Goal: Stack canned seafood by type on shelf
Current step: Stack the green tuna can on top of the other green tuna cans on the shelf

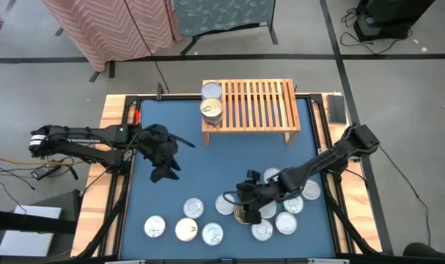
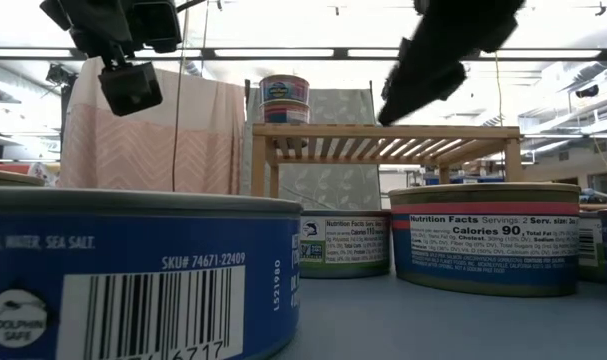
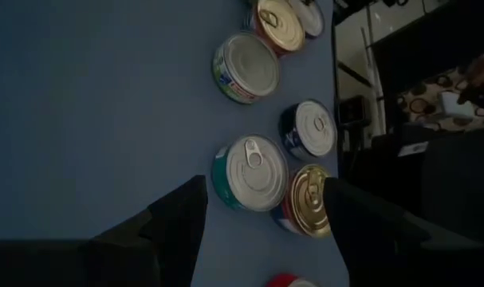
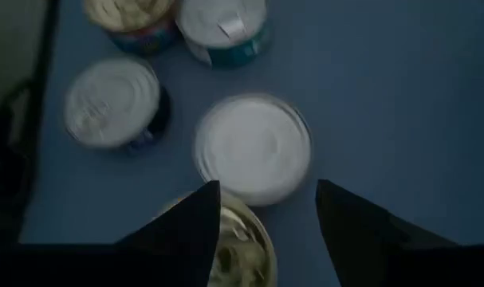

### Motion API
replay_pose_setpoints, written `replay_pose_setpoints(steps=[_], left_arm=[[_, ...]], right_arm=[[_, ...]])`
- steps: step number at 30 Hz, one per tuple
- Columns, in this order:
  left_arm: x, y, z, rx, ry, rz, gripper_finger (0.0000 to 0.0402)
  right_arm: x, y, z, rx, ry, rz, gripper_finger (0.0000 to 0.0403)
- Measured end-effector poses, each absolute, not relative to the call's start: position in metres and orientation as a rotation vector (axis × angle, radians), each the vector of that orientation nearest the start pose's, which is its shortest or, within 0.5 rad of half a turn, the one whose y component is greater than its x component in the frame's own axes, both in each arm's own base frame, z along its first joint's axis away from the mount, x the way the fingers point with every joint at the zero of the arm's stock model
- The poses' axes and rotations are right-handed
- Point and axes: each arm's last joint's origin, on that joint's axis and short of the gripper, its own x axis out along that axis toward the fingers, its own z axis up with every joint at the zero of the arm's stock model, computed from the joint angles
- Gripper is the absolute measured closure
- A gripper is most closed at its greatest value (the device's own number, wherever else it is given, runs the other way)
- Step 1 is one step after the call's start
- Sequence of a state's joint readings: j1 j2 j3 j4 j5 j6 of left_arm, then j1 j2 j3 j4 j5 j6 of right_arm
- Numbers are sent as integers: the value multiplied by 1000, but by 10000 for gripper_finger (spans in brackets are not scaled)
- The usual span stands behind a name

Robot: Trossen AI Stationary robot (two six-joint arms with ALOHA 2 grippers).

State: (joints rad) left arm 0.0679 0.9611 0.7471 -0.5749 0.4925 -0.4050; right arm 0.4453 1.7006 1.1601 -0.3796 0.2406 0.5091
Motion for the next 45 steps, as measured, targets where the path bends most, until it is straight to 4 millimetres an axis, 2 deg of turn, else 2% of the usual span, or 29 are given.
replay_pose_setpoints(steps=[4, 12, 17, 20, 24, 29, 33, 39, 42, 45], left_arm=[[187, -5, 260, -605, 849, -255, 147], [187, -7, 260, -547, 841, -242, 147], [188, -6, 260, -530, 838, -233, 147], [188, -6, 260, -520, 835, -211, 147], [188, -5, 259, -508, 831, -179, 147], [188, -4, 259, -492, 824, -139, 147], [189, -2, 259, -469, 814, -87, 147], [193, 1, 262, -295, 739, -45, 147], [199, 1, 264, -236, 690, -69, 147], [205, 2, 263, -222, 676, -76, 147]], right_arm=[[331, 145, 212, 187, 840, -32, 185], [352, 144, 173, 203, 885, -15, 186], [362, 133, 152, 224, 919, -69, 185], [366, 125, 145, 239, 933, -94, 185], [370, 108, 146, 236, 918, -173, 188], [376, 74, 148, 241, 889, -308, 192], [384, 55, 151, 305, 852, -295, 192], [390, 49, 185, 296, 677, -208, 193], [383, 46, 200, 292, 674, -224, 193], [375, 46, 206, 293, 705, -235, 198]])
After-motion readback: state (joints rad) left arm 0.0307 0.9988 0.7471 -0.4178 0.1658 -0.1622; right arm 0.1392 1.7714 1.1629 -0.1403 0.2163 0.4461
